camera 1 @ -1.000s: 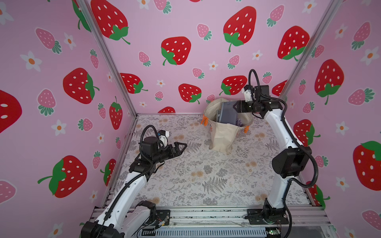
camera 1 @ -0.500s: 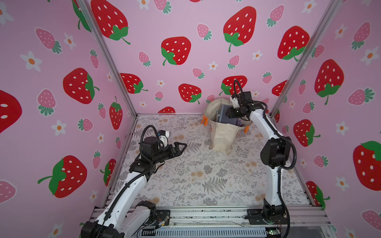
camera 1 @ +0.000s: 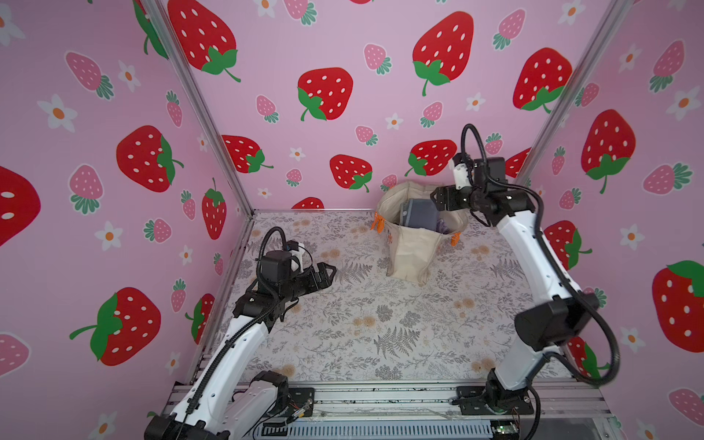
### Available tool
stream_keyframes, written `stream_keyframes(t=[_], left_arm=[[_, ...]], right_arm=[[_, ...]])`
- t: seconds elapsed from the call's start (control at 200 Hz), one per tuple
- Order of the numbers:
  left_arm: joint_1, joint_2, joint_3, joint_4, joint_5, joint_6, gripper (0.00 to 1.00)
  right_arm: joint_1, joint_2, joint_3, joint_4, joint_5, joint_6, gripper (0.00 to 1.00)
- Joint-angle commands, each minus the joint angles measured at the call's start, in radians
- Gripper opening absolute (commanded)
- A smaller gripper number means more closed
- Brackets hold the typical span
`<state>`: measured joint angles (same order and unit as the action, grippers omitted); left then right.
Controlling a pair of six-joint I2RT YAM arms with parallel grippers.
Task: Put the pencil pouch into the canvas bag
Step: Place the pencil pouch in the canvas bag, then reset both arms
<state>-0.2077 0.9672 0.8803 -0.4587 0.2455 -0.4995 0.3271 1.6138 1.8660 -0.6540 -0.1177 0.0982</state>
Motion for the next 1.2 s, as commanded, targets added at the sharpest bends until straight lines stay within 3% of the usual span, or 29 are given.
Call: stream_keyframes(t=[0.0, 0.14, 0.25, 0.36, 0.475, 0.67, 0.785, 0.87, 0.961, 1.101, 1.196], left_arm=[[-0.001, -0.027, 0.071, -0.213, -0.306, 0.101, 0.99], [0.004, -0.095, 0.024, -0.236, -0.598, 0.083, 0.99], [0.016, -0.123, -0.048, -0.179, -0.702, 0.108, 0.99], [0.019, -0.133, -0.143, -0.079, -0.777, 0.141, 0.99], [0.022, -0.146, -0.266, 0.105, -0.740, 0.222, 0.99], [0.072, -0.144, -0.415, 0.376, -0.679, 0.275, 0.99], [0.091, -0.061, -0.438, 0.456, -0.726, 0.255, 0.99], [0.096, 0.023, -0.450, 0.522, -0.760, 0.229, 0.99], [0.097, 0.102, -0.453, 0.604, -0.796, 0.216, 0.99], [0.098, 0.193, -0.502, 0.864, -0.777, 0.278, 0.99], [0.104, 0.280, -0.532, 1.060, -0.784, 0.337, 0.99]], right_arm=[[0.006, -0.208, -0.248, 0.073, 0.055, -0.051, 0.99], [0.002, -0.497, -0.622, 0.123, 0.186, -0.033, 0.99], [-0.032, -0.675, -0.857, 0.165, 0.230, -0.008, 0.99], [-0.111, -0.745, -1.046, 0.254, 0.234, 0.046, 0.99], [-0.207, -0.681, -1.208, 0.432, 0.254, 0.163, 0.99], [-0.277, -0.507, -1.344, 0.763, 0.164, 0.166, 0.99], [-0.301, -0.411, -1.290, 0.797, 0.075, 0.070, 0.99], [-0.304, -0.362, -1.275, 0.839, 0.108, 0.011, 0.99], [-0.306, -0.328, -1.343, 1.001, 0.158, -0.029, 0.99], [-0.310, -0.251, -1.447, 1.271, 0.187, -0.035, 0.99], [-0.312, -0.229, -1.436, 1.293, 0.193, -0.076, 0.99]])
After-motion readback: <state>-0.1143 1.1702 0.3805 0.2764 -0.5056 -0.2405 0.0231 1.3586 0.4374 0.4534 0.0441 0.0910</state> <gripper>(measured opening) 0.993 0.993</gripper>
